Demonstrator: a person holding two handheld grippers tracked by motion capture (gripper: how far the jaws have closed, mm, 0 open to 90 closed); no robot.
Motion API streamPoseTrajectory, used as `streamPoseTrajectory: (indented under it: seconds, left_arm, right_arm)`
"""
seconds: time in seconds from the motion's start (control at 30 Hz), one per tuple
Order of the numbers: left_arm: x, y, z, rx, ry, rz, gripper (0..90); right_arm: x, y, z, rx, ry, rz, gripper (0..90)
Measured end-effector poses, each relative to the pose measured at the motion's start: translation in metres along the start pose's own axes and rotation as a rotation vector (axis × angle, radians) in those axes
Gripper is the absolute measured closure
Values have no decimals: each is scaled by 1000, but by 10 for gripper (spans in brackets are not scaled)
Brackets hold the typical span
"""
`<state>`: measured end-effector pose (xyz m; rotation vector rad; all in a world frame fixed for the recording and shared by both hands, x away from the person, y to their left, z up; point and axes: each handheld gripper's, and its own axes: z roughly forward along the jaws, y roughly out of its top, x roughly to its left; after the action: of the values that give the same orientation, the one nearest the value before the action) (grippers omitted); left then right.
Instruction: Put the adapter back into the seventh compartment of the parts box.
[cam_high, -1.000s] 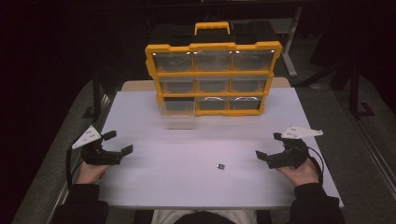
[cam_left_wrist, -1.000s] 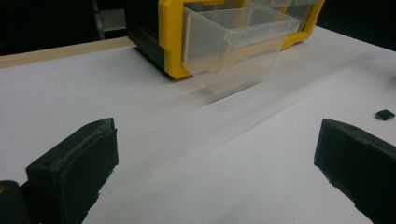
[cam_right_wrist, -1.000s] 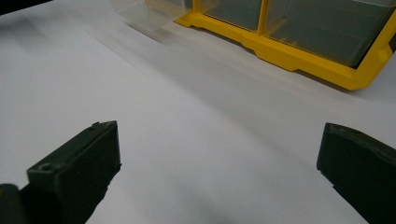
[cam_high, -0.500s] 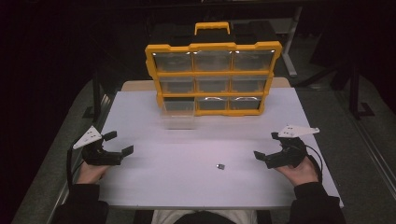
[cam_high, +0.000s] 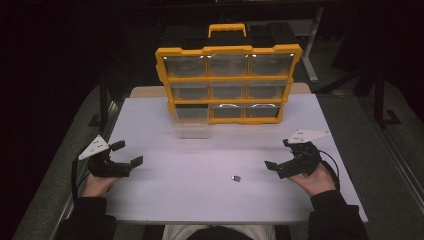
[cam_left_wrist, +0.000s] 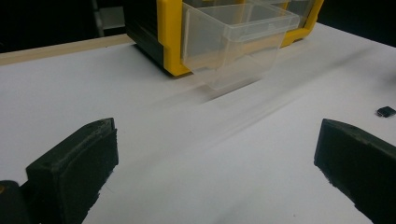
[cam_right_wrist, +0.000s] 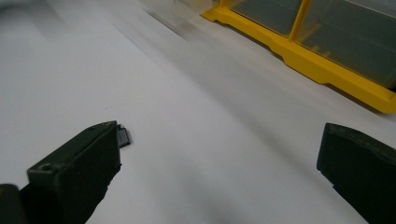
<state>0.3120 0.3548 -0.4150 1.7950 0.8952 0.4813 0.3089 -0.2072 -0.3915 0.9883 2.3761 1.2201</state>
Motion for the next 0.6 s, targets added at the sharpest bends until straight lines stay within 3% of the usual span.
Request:
streamPoseTrajectory:
  seconds: [0.6]
  left_arm:
    - [-1,0,1,10,-6,8,0]
  right_arm:
    - [18,20,16,57,57,-74,0]
